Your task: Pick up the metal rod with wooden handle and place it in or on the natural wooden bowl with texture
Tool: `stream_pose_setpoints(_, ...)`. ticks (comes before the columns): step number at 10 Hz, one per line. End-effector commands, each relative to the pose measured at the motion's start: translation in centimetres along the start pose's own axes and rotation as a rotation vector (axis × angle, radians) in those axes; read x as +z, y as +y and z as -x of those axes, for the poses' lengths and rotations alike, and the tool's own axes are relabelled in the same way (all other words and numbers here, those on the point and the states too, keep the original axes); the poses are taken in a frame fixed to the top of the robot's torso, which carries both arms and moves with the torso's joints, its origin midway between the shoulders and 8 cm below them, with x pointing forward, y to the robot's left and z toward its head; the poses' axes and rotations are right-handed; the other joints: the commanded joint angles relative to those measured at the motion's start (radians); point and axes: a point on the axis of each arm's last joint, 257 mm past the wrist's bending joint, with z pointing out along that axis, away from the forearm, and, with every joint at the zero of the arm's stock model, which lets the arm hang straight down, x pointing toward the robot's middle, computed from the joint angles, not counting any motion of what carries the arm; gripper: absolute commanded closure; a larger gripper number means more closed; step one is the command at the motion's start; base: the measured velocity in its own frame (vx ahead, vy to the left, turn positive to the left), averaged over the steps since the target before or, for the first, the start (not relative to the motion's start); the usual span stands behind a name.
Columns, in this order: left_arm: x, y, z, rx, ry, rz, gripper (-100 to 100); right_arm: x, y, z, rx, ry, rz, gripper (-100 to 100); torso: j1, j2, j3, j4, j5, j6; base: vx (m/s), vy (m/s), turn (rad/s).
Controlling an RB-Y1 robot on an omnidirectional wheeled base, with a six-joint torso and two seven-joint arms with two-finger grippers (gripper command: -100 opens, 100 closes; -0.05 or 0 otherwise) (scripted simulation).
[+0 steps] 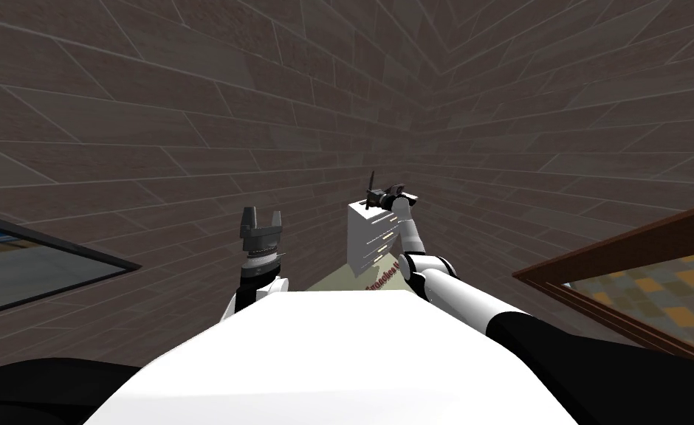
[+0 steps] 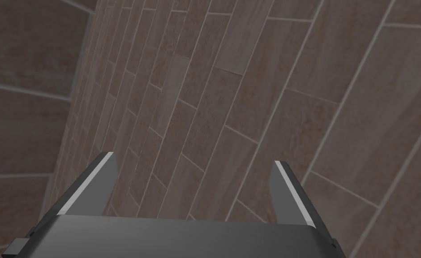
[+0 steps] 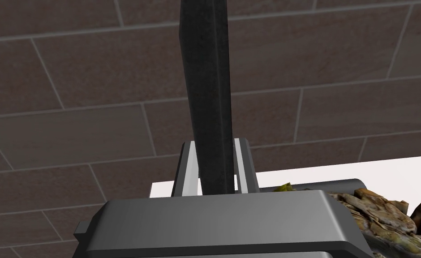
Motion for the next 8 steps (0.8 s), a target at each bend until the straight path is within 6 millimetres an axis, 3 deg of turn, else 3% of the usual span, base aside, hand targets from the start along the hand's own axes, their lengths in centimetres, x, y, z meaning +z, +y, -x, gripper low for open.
stream_pose_setpoints(1, 0.0, 0.0, 0.0, 0.000, 0.000, 0.000, 0, 0.1, -1.1, 0.2, 0.000, -0.003, -0.018, 100, 0.000, 0.000, 0.000, 0.000, 0.000, 0.000, -0.010, -0.011, -0.223)
stream_pose_setpoints(2, 0.0, 0.0, 0.0, 0.000, 0.000, 0.000, 0, 0.1, -0.7, 0.0, 0.000, 0.002, -0.011, 100, -0.002, 0.002, 0.000, -0.001, -0.001, 0.003, -0.007, 0.000, -0.062)
stream_pose_setpoints(3, 0.0, 0.0, 0.0, 0.000, 0.000, 0.000, 0, 0.1, -0.8, 0.0, -0.001, 0.002, -0.013, 0, -0.003, 0.001, 0.000, -0.001, -0.001, 0.002, 0.000, 0.000, 0.000)
stream_pose_setpoints(4, 0.0, 0.0, 0.0, 0.000, 0.000, 0.000, 0, 0.2, -2.0, -2.1, 0.019, 0.027, -0.049, 100, -0.002, 0.001, 0.000, -0.001, -0.001, 0.002, -0.035, -0.090, -0.046)
stream_pose_setpoints(8, 0.0, 0.0, 0.0, 0.000, 0.000, 0.000, 0, 0.1, -4.2, -4.2, 0.066, 0.038, -0.118, 100, -0.014, 0.003, 0.001, 0.000, -0.004, 0.003, -0.009, -0.134, -0.011)
